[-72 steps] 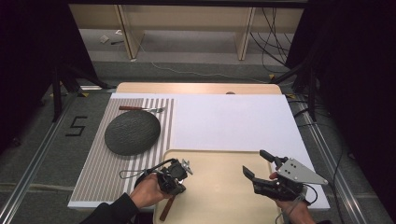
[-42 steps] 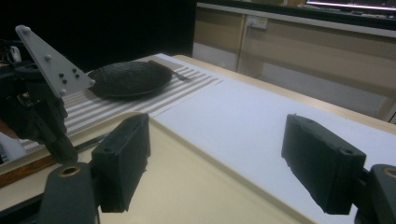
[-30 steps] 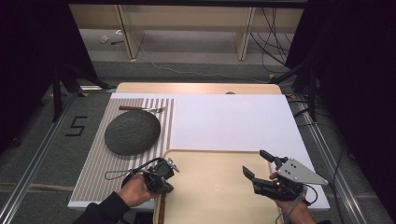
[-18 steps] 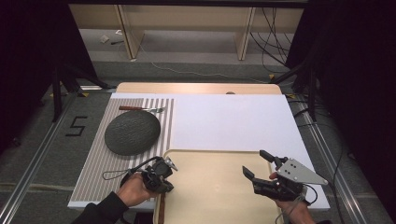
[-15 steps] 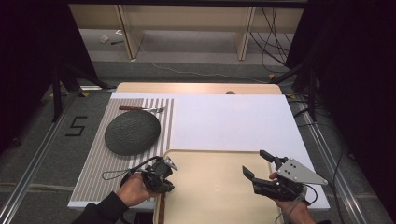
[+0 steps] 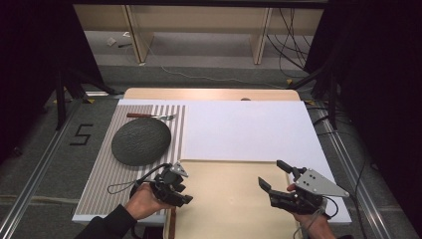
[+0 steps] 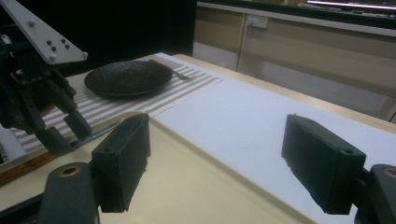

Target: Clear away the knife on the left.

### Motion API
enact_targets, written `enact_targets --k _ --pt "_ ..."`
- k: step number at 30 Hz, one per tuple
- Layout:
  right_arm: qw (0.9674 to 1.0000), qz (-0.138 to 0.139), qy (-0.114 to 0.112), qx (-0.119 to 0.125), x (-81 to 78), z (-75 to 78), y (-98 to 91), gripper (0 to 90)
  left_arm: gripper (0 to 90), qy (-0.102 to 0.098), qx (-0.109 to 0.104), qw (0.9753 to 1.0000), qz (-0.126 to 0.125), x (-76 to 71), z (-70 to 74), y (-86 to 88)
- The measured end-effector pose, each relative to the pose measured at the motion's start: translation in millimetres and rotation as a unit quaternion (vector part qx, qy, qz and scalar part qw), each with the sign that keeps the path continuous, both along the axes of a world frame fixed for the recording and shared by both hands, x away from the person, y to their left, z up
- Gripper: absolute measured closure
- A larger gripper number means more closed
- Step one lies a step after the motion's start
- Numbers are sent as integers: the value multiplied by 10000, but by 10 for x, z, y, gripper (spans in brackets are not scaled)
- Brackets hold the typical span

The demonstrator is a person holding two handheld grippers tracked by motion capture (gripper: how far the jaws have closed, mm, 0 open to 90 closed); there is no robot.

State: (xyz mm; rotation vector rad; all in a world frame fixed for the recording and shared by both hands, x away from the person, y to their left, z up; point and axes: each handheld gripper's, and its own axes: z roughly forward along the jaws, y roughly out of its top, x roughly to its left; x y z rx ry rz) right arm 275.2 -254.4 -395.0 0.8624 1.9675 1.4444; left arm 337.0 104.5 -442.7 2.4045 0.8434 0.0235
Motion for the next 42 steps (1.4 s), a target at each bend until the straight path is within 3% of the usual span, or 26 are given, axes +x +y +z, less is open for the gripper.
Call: enact_targets --k 4,5,7,9,11,16,18,19,20,21,22,23,24,25,31,35,42 --pt "10000 0 1 -2 -1 0 0 246 368 -191 -454 9987 119 -4 63 22" --pt "10000 0 1 -2 -1 0 0 246 352 -191 -454 9987 119 -4 63 22" --pt "10000 3 -3 5 -1 0 0 246 313 -439 -732 9963 135 -20 118 40" --pt "10000 3 1 2 0 0 0 246 289 -546 -804 9952 122 -27 133 46" --pt "10000 1 2 4 -2 1 -1 246 274 -812 -1029 9913 143 -61 166 54" --pt "10000 3 0 9 -2 2 -4 246 252 -1186 -1393 9830 148 -106 224 84" --pt "10000 4 -7 17 -1 1 -2 246 249 -1242 -1444 9816 138 -115 232 90" --pt "10000 3 -4 17 -2 1 -1 246 249 -1343 -1584 9781 147 -136 241 97" --pt "10000 2 -2 9 -3 2 -2 246 248 -1343 -1584 9781 147 -136 241 97" --pt "10000 2 -3 11 -4 2 -1 246 247 -1396 -1706 9753 157 -155 253 104" --pt "10000 2 -3 11 -4 2 -1 246 246 -1396 -1706 9753 157 -155 253 104" --pt "10000 -1 1 21 -4 4 -1 246 244 -1458 -1809 9725 162 -172 265 116" --pt "10000 2 1 20 -5 4 0 246 241 -1458 -1809 9725 162 -172 265 116" --pt "10000 2 0 11 -8 4 0 246 236 -1464 -1901 9705 221 -178 272 130" --pt "10000 2 -1 12 -8 4 -1 246 227 -1554 -2007 9667 332 -199 282 160" --pt "10000 -2 4 29 -5 4 -1 246 217 -1566 -1976 9671 337 -198 277 153" --pt "10000 -2 7 21 -1 1 -3 246 203 -1591 -2034 9655 335 -192 280 149"
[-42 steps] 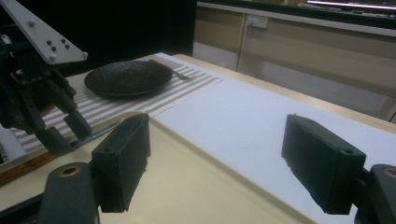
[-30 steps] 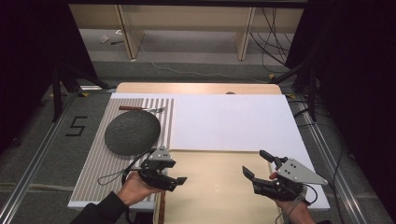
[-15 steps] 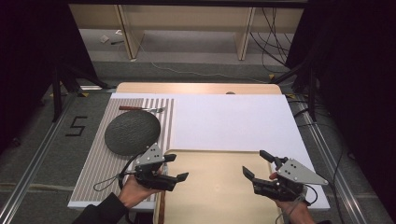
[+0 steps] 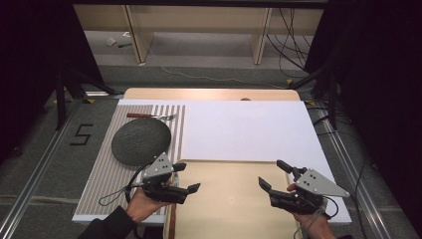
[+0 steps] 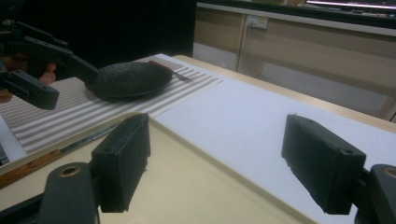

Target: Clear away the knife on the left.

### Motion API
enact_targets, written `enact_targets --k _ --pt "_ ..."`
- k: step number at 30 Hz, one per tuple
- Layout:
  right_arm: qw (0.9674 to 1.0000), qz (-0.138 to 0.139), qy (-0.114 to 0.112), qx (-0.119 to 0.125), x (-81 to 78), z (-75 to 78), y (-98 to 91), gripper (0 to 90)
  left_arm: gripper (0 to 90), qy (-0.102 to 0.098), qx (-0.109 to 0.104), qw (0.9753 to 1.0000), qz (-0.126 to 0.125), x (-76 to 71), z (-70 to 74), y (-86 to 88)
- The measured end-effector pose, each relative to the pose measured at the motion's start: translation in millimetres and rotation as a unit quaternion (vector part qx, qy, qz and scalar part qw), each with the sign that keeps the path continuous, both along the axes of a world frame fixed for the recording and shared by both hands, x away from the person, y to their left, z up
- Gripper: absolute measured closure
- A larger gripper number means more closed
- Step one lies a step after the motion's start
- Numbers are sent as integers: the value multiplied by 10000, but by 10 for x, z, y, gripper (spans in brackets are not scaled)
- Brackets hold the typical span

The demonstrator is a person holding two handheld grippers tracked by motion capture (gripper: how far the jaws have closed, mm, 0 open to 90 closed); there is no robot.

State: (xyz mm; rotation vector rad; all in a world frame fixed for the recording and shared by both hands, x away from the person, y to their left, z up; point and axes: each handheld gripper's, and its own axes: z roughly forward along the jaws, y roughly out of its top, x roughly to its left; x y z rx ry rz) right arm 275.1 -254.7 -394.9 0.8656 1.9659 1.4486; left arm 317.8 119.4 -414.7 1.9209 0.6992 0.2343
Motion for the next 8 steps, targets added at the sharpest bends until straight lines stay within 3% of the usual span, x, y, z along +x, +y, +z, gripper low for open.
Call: enact_targets --k 8 --pt "10000 2 -4 -5 -1 0 -1 246 181 45 -98 9999 -25 9 4 6"
